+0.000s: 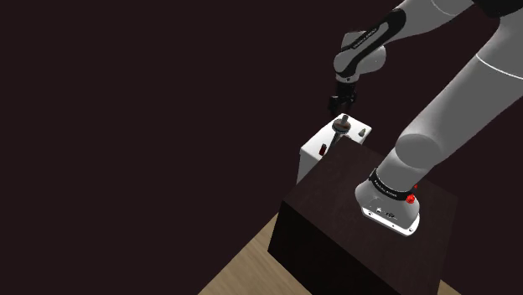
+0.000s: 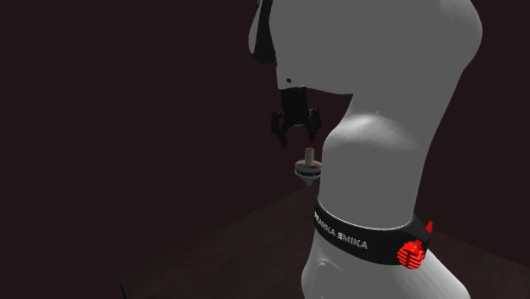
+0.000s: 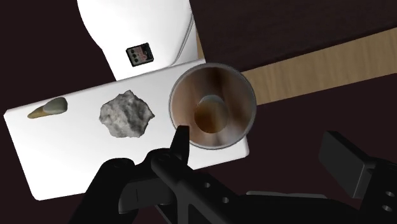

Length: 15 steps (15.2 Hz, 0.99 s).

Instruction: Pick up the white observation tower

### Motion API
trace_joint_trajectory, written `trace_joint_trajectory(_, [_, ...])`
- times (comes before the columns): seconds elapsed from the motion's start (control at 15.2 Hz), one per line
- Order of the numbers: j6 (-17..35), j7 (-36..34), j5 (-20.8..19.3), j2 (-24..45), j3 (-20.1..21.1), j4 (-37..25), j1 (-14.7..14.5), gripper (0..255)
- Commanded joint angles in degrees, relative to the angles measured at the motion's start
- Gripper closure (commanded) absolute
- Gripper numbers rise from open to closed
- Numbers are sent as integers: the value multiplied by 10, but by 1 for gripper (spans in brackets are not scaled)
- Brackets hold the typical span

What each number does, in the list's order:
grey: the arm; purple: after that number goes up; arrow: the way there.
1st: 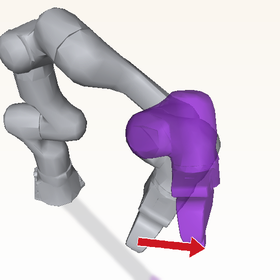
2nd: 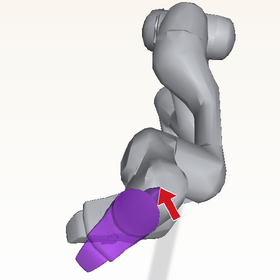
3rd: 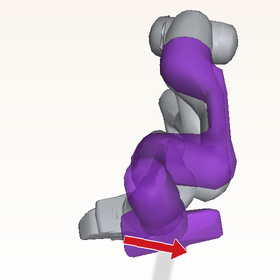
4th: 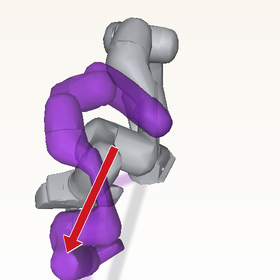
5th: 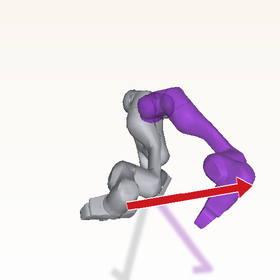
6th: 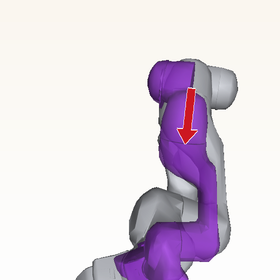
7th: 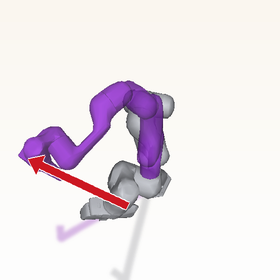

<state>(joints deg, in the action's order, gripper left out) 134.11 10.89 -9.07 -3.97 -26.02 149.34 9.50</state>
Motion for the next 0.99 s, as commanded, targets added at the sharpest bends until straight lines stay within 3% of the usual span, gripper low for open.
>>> trace_joint_trajectory(0.0, [32,24,25,54,-9,-18,3,0])
trace_joint_trajectory(0.13, [61,51,56,108,-12,-36,12,0])
trace_joint_trajectory(0.79, [125,85,108,186,10,-42,27,0])
trace_joint_trajectory(0.86, [127,86,110,188,11,-43,27,255])
trace_joint_trajectory(0.92, [127,86,110,188,11,-42,27,255])
